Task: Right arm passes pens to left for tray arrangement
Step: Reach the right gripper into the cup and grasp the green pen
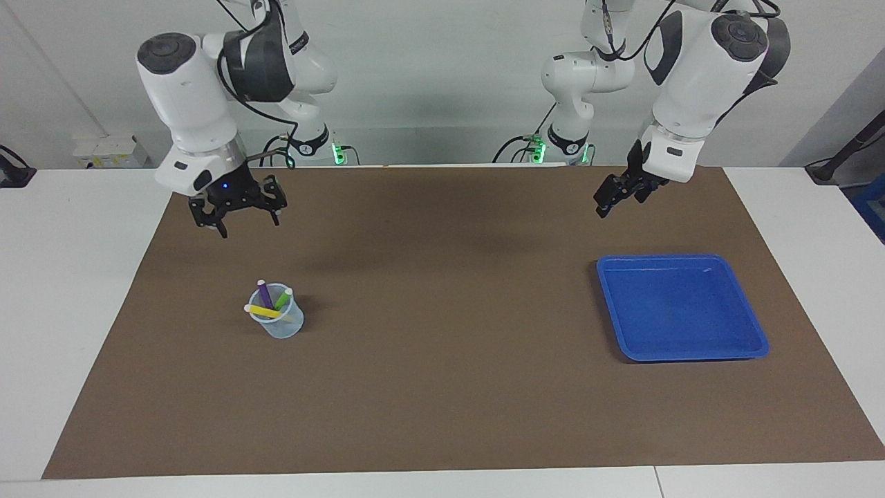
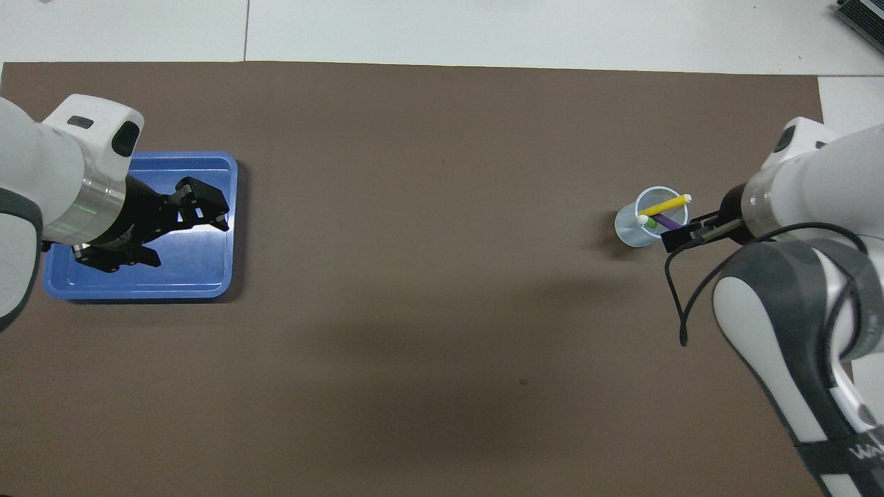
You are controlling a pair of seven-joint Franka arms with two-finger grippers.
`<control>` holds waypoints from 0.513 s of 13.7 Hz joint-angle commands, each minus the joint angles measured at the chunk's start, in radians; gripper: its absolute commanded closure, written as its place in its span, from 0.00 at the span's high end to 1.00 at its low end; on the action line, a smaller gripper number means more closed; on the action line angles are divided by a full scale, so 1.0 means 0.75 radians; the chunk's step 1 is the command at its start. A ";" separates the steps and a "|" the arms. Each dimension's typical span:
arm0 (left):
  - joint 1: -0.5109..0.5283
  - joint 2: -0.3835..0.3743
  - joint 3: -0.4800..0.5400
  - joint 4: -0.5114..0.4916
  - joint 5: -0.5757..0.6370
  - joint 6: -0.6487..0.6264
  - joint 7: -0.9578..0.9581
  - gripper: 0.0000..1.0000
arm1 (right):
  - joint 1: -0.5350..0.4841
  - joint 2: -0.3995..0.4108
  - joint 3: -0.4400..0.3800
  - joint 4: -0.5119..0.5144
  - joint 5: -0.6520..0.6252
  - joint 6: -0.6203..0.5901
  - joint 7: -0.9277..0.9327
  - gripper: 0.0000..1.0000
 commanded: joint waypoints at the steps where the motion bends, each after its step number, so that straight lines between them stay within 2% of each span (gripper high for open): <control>1: -0.073 -0.076 0.012 -0.118 -0.030 0.095 -0.216 1.00 | 0.045 0.143 -0.002 0.021 -0.101 0.134 0.063 1.00; 4: -0.115 -0.112 0.010 -0.200 -0.057 0.142 -0.360 1.00 | 0.056 0.223 0.000 0.019 -0.191 0.210 0.108 1.00; 7: -0.154 -0.141 0.010 -0.261 -0.059 0.193 -0.450 1.00 | 0.096 0.252 -0.002 0.019 -0.261 0.215 0.112 0.86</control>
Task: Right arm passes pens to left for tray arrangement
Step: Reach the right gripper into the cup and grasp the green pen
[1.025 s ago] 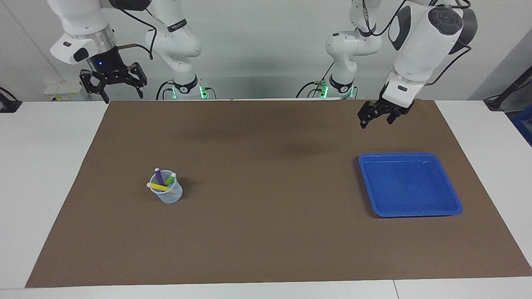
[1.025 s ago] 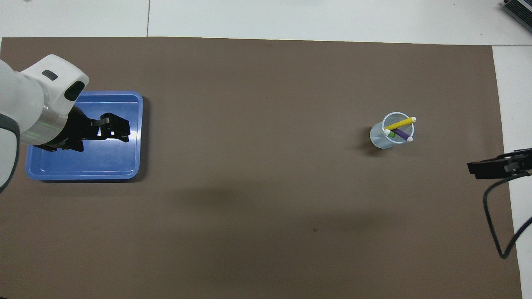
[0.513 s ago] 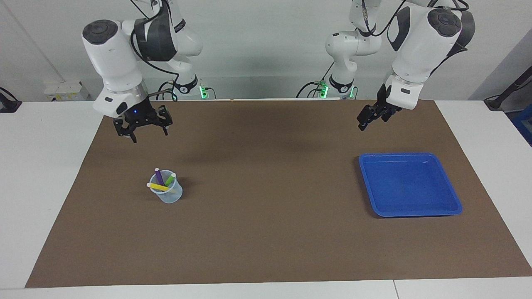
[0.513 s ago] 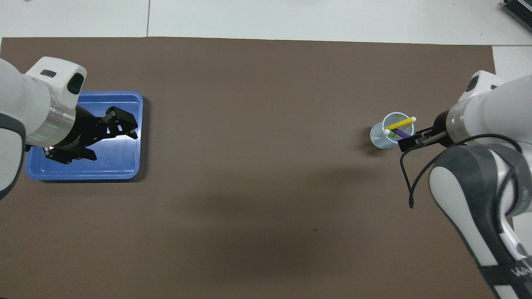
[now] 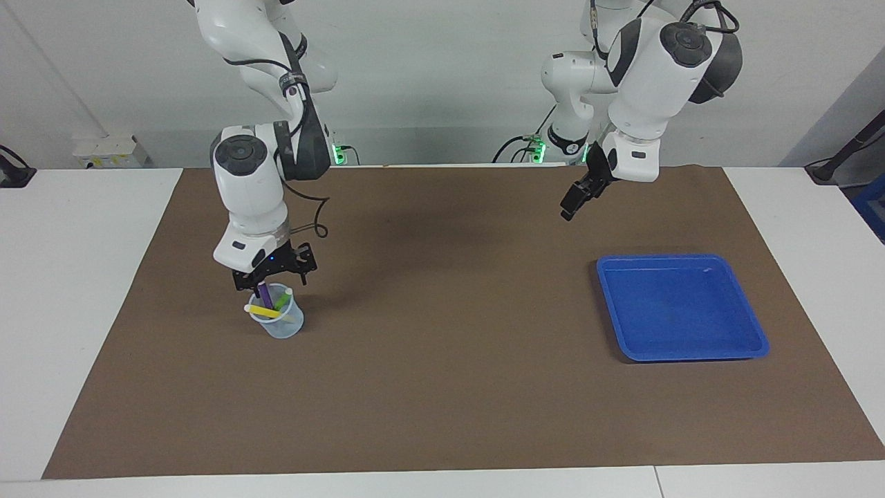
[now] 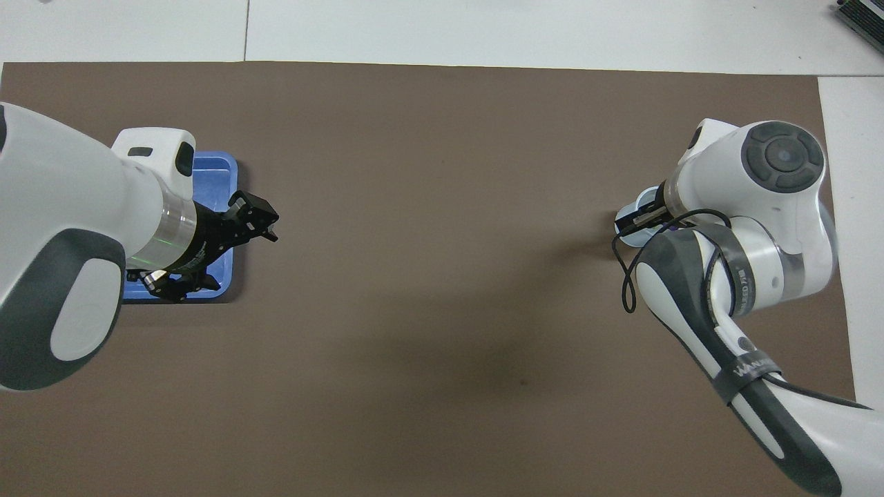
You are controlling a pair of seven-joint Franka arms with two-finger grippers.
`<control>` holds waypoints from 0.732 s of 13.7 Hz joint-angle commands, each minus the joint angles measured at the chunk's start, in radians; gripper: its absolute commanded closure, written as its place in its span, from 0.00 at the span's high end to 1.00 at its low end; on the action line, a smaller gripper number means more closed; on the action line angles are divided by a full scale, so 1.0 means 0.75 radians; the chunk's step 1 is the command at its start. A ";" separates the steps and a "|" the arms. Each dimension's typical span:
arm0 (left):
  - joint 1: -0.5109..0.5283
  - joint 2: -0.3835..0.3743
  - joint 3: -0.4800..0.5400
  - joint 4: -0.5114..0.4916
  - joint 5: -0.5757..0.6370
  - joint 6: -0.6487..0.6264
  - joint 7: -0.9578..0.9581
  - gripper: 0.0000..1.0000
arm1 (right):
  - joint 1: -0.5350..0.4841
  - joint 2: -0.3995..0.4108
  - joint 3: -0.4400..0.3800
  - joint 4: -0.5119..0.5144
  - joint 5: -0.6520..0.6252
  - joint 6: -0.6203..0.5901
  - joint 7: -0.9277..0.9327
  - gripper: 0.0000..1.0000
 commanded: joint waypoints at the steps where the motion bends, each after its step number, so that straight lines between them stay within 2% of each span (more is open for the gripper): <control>1: -0.034 -0.077 0.018 -0.111 -0.024 0.070 -0.054 1.00 | 0.042 0.019 -0.001 0.014 -0.097 0.002 0.035 0.81; 7: -0.034 -0.077 0.018 -0.115 -0.024 0.087 -0.054 1.00 | 0.042 0.052 -0.001 0.014 -0.109 0.030 0.095 0.71; 10: -0.030 -0.085 0.020 -0.131 -0.024 0.138 -0.056 1.00 | 0.040 0.050 -0.001 0.012 -0.115 0.014 0.095 0.58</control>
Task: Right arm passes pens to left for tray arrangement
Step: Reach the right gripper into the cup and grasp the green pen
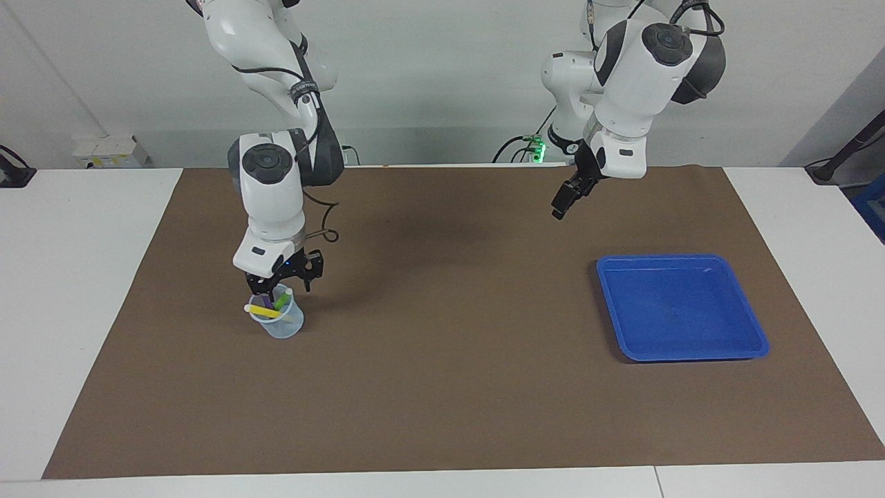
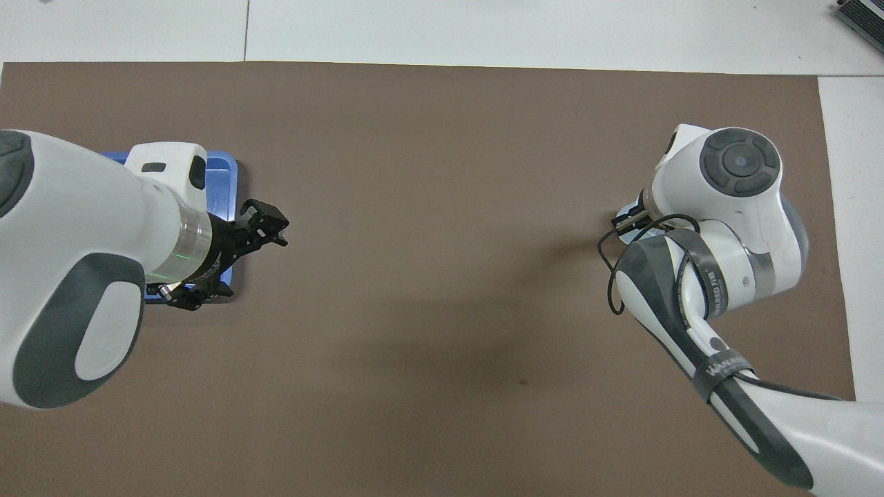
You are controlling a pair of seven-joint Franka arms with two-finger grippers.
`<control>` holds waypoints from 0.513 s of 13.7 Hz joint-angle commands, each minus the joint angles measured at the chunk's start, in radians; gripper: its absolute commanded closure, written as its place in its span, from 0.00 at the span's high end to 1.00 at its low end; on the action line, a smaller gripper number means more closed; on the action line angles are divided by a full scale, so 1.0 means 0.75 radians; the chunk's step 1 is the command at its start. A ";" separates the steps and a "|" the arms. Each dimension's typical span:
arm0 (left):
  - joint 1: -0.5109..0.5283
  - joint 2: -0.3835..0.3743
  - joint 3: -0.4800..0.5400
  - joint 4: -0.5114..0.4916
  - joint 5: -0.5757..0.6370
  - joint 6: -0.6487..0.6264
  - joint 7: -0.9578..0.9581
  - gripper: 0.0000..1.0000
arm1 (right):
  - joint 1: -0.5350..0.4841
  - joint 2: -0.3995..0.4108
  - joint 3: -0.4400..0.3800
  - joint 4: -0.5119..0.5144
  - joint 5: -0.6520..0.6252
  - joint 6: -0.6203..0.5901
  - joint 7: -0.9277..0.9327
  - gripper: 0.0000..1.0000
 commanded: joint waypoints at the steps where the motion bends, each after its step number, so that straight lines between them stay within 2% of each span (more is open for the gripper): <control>1: 0.000 -0.049 0.016 -0.063 -0.022 0.071 -0.013 1.00 | -0.007 0.014 0.006 0.011 -0.044 0.006 0.037 0.54; 2: 0.004 -0.047 0.016 -0.063 -0.022 0.083 -0.013 1.00 | -0.009 0.014 0.006 0.011 -0.044 0.006 0.037 0.49; 4: 0.006 -0.047 0.016 -0.063 -0.022 0.098 -0.013 1.00 | -0.011 0.014 0.004 0.011 -0.044 0.006 0.037 0.46; 7: 0.008 -0.047 0.016 -0.063 -0.022 0.098 -0.013 1.00 | -0.015 0.014 0.006 0.011 -0.044 0.006 0.037 0.36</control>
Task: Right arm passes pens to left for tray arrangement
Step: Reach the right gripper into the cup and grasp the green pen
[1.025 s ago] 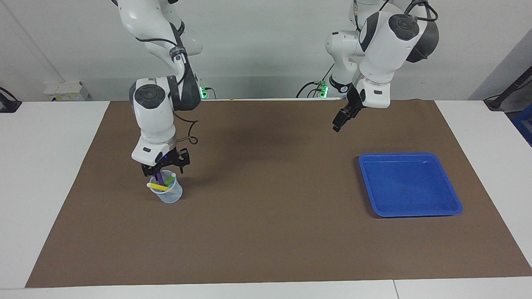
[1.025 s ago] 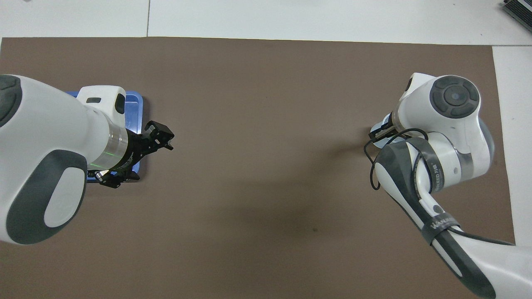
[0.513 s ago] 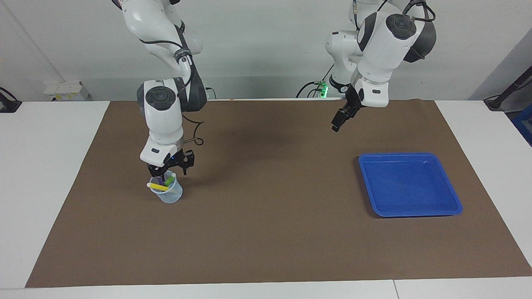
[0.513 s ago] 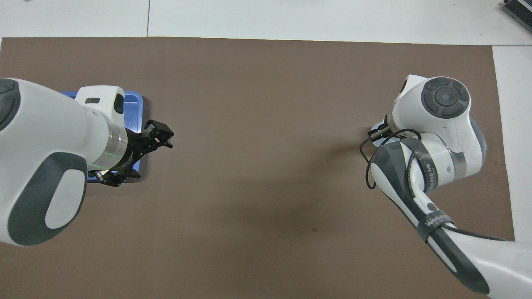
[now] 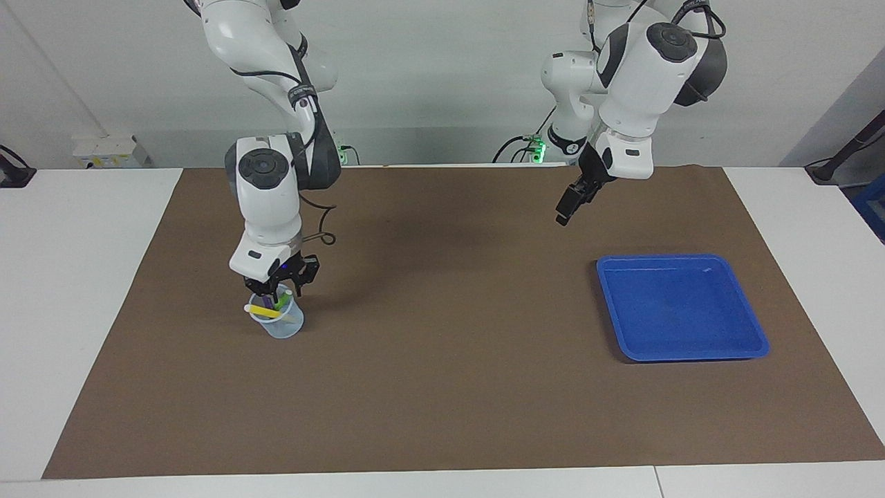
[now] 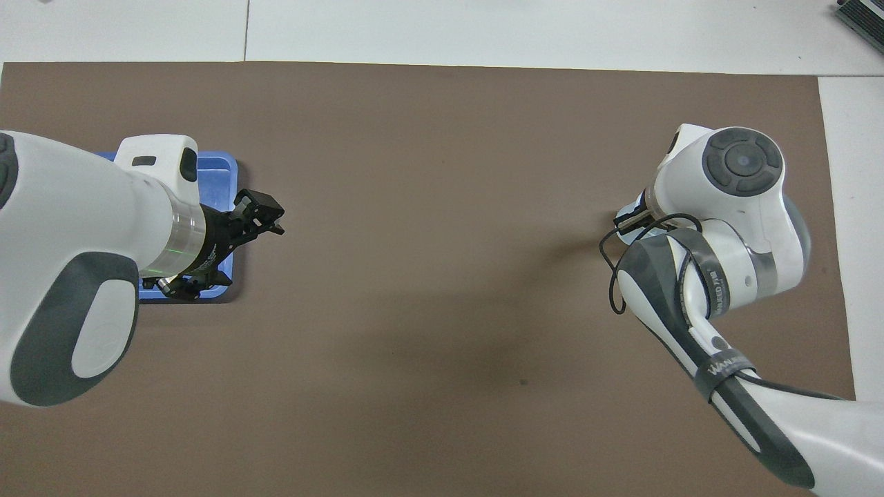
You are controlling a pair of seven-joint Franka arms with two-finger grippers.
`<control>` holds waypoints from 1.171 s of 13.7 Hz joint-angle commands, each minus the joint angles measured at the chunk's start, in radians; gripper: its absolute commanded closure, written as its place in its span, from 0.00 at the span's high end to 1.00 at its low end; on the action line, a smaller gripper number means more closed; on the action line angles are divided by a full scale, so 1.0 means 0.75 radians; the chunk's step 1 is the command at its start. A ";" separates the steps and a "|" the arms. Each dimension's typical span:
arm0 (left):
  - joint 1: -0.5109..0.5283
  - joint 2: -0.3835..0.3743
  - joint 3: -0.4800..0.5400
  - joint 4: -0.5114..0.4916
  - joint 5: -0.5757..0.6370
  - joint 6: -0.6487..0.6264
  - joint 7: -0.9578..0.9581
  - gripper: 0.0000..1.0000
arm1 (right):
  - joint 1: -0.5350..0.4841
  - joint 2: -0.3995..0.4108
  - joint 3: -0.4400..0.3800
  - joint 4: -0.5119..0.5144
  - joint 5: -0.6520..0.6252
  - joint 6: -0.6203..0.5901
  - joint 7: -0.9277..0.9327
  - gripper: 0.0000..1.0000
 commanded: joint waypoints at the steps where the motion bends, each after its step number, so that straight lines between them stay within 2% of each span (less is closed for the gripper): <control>1: 0.005 -0.046 0.006 -0.055 -0.022 0.033 -0.009 1.00 | -0.014 0.014 0.011 0.011 -0.043 0.006 0.035 0.31; 4: 0.003 -0.046 0.006 -0.057 -0.022 0.033 -0.009 1.00 | -0.014 0.014 0.009 0.013 -0.043 0.004 0.035 0.19; 6: 0.005 -0.046 0.006 -0.057 -0.022 0.037 -0.007 1.00 | -0.014 0.014 0.009 0.019 -0.045 -0.002 0.035 0.16; 11: 0.005 -0.042 0.006 -0.053 -0.024 0.049 -0.011 1.00 | -0.006 -0.011 0.013 0.148 -0.032 -0.188 0.033 0.16; 15: -0.013 -0.032 0.006 -0.033 -0.050 0.059 -0.160 1.00 | -0.016 -0.119 0.011 0.187 -0.010 -0.339 0.010 0.16; 16: -0.023 -0.032 0.002 -0.027 -0.050 0.059 -0.213 1.00 | -0.022 -0.141 0.009 0.205 0.045 -0.368 -0.006 0.16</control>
